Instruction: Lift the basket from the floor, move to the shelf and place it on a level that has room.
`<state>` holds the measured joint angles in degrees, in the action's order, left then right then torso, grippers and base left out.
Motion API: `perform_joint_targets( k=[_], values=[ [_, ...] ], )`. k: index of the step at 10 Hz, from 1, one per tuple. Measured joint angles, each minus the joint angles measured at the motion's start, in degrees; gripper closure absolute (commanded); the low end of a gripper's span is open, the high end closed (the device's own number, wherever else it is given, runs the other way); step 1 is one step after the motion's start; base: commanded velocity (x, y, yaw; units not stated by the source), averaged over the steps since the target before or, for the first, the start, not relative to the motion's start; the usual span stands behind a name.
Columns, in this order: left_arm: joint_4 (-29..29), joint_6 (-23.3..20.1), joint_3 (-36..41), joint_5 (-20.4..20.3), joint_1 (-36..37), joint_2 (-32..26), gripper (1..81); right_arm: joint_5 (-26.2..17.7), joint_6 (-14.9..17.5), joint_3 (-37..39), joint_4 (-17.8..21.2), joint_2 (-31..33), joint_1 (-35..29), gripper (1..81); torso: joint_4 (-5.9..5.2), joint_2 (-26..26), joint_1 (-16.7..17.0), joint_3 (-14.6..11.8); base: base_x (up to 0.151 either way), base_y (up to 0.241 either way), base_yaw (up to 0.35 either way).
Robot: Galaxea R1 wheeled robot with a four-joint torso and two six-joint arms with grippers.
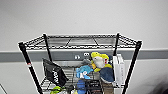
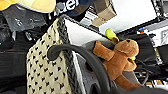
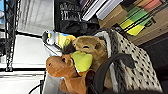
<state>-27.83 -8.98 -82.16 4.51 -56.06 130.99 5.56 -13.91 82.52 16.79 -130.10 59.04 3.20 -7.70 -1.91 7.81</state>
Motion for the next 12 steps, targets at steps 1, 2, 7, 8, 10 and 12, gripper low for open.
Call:
perform_joint_targets(
  k=[1, 2, 7, 8, 10, 12],
  values=[
    [0.0, -0.1, 0.0, -0.2, 0.2, -0.1, 81.1, 0.5, 0.0, 0.0, 0.0, -0.1, -0.3, 81.1, 0.00, 0.0, 0.0, 0.0, 0.000, 0.000, 0.000],
    [0.0, -0.2, 0.0, -0.2, 0.1, -0.1, 81.1, 0.4, 0.1, 0.0, 0.0, -0.1, 0.0, 81.1, 0.00, 0.0, 0.0, 0.0, 0.000, 0.000, 0.000],
    [0.1, -0.2, 5.2, 0.3, 0.4, -3.5, 81.1, 0.0, 0.0, -3.3, 0.0, 1.5, -0.3, 81.1, 0.00, 0.0, 0.1, 0.0, 0.000, 0.000, 0.000],
    [0.2, -0.2, 7.4, 0.2, 1.2, -4.9, 81.1, 0.0, 0.0, -5.5, 0.0, 2.7, -0.8, 81.1, 0.00, 0.0, 0.1, 0.0, 0.000, 0.000, 0.000],
    [0.2, -0.2, 11.4, 0.5, 2.5, -7.2, 81.1, 0.0, -0.1, -10.9, 0.0, 5.8, -2.2, 81.1, 0.00, 0.0, 0.1, 0.0, 0.000, 0.000, 0.000],
    [0.3, -0.2, 14.4, 0.5, 4.3, -8.7, 81.1, 0.0, -0.1, -15.2, 0.0, 8.6, -3.9, 81.1, 0.00, 0.0, 0.1, 0.0, 0.000, 0.000, 0.000]
  ],
)
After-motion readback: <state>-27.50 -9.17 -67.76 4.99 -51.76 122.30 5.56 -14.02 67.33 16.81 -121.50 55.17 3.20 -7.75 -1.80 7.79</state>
